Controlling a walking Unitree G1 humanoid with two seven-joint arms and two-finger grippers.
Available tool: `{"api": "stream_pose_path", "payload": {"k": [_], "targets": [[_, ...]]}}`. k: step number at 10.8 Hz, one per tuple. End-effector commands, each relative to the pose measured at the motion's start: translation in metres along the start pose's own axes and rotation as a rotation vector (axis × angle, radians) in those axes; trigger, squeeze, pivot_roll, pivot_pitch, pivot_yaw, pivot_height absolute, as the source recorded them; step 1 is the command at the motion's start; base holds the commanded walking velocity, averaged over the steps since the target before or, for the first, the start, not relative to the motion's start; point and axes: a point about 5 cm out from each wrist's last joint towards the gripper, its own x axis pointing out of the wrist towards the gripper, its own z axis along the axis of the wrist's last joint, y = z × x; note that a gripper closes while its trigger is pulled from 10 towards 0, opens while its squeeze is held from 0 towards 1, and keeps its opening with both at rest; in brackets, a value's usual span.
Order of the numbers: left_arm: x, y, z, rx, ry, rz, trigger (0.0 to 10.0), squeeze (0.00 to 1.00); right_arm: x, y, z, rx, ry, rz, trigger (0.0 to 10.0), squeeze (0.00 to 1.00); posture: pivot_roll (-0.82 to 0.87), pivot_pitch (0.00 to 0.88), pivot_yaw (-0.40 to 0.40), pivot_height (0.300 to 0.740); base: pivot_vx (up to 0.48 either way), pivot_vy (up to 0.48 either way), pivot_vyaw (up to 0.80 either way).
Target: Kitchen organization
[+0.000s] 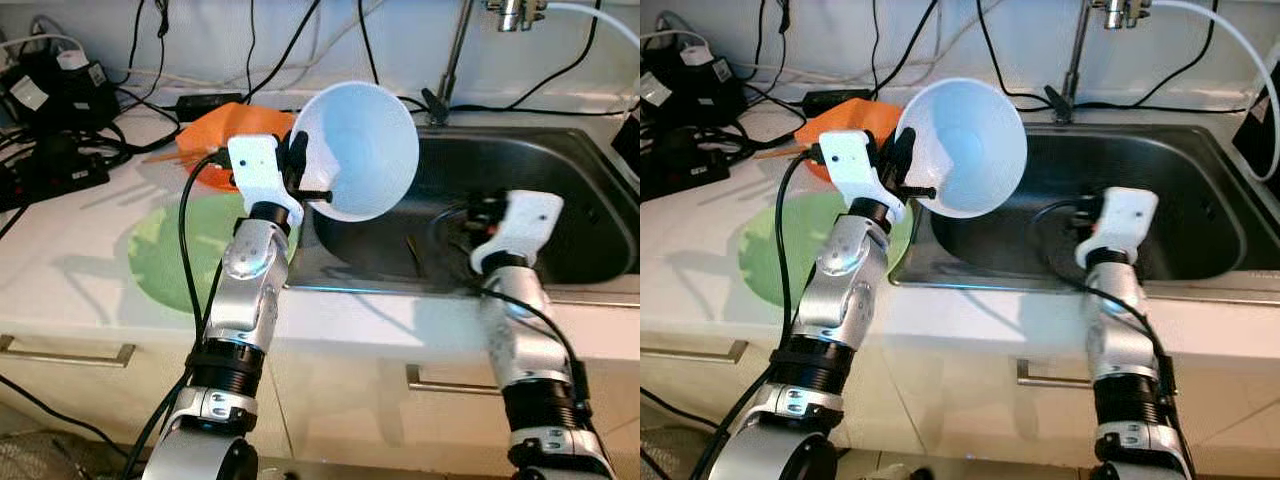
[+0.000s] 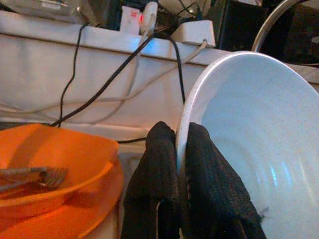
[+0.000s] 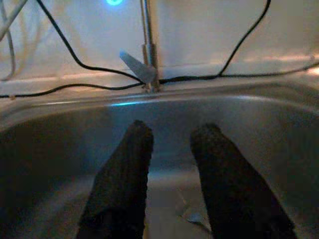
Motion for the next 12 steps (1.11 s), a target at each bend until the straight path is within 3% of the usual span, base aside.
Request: {"api": "stream_pose_path", "payload": {"k": [1, 3, 8, 9, 10, 12], "targets": [[0.002, -0.004, 0.004, 0.012, -0.032, -0.026, 10.0, 0.0, 0.005, 0.006, 0.009, 0.077, -0.008, 0.026, 10.0, 1.0, 0.01, 0.0, 0.084, 0.74, 0.0, 0.0, 0.0], [0.002, -0.006, 0.001, 0.02, -0.032, -0.035, 10.0, 0.0, 0.006, 0.012, 0.009, 0.22, 0.026, 0.065, 10.0, 1.0, 0.01, 0.0, 0.084, 0.74, 0.0, 0.0, 0.0], [0.002, -0.007, 0.001, 0.037, -0.047, -0.039, 10.0, 0.0, 0.003, 0.021, 0.017, 0.253, 0.032, 0.175, 10.0, 1.0, 0.01, 0.0, 0.078, 0.74, 0.0, 0.0, 0.0], [0.002, -0.006, 0.001, 0.05, -0.05, -0.036, 10.0, 0.0, 0.004, 0.02, 0.02, 0.316, 0.036, 0.165, 10.0, 0.94, 0.01, 0.0, 0.078, 0.74, 0.0, 0.0, 0.0], [0.003, -0.006, 0.0, 0.087, -0.046, -0.041, 10.0, 0.0, 0.003, 0.022, 0.021, 0.386, 0.051, 0.206, 10.0, 0.0, 0.01, 0.0, 0.076, 0.74, 0.0, 0.0, 0.0], [0.003, -0.005, 0.001, 0.091, -0.046, -0.031, 10.0, 0.0, 0.0, 0.022, 0.018, 0.376, 0.075, 0.213, 10.0, 0.0, 0.01, 0.0, 0.073, 0.74, 0.0, 0.0, 0.0]]}}
